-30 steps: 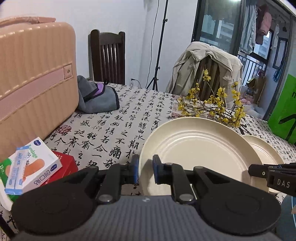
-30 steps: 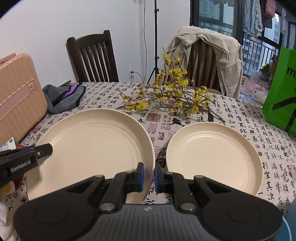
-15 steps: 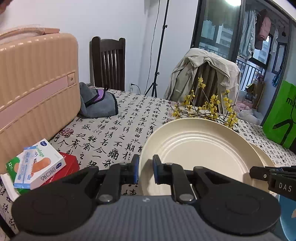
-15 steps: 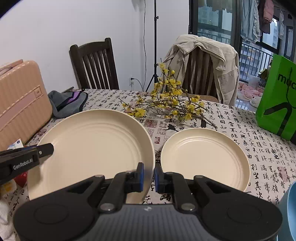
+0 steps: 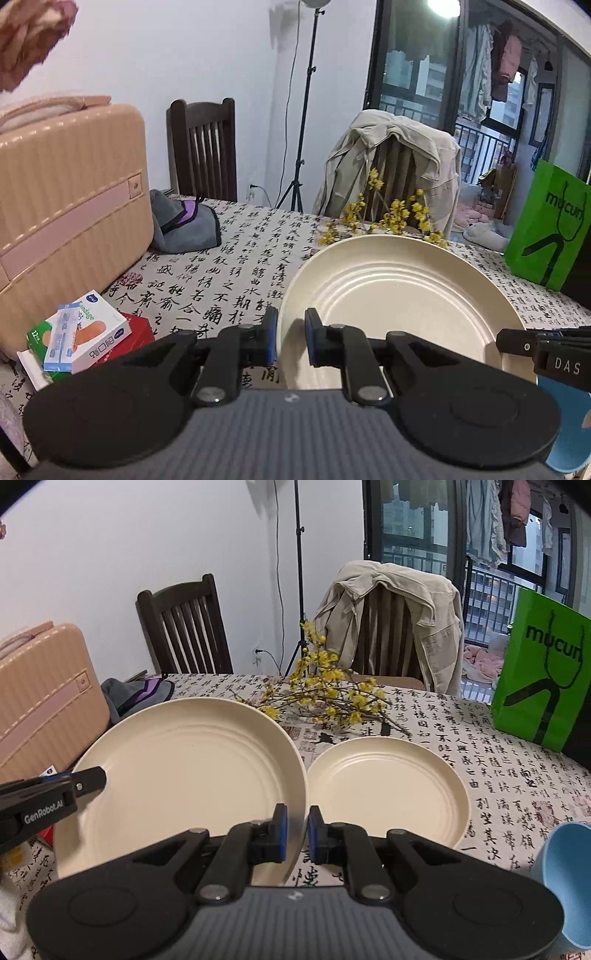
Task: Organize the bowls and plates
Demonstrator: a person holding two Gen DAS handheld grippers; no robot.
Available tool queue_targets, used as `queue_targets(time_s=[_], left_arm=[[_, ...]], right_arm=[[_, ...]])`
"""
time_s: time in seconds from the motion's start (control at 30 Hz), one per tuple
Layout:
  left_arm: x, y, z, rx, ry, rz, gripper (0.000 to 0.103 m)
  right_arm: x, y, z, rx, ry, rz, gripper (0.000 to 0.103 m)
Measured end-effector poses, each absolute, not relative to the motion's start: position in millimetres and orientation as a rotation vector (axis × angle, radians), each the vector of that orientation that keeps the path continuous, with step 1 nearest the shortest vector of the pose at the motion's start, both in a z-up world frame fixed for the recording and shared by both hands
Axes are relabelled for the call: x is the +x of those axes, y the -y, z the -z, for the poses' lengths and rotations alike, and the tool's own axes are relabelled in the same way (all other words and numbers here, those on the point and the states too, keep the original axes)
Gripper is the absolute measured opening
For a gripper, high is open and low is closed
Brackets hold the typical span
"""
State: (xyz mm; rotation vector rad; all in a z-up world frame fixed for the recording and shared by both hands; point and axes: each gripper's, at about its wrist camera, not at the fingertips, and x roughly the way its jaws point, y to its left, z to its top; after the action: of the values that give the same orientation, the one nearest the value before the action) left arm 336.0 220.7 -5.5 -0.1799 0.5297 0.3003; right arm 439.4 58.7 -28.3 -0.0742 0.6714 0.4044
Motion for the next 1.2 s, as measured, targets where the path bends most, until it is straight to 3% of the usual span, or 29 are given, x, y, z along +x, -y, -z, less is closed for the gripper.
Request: queue_targets(time_s=[1.2], left_arm=[[286.2, -158.5, -15.2, -0.145, -0.445, -0.218, 0.015]], right_arm=[[376.2, 13.1, 7.6, -0.001, -0.567, -0.342, 0.011]])
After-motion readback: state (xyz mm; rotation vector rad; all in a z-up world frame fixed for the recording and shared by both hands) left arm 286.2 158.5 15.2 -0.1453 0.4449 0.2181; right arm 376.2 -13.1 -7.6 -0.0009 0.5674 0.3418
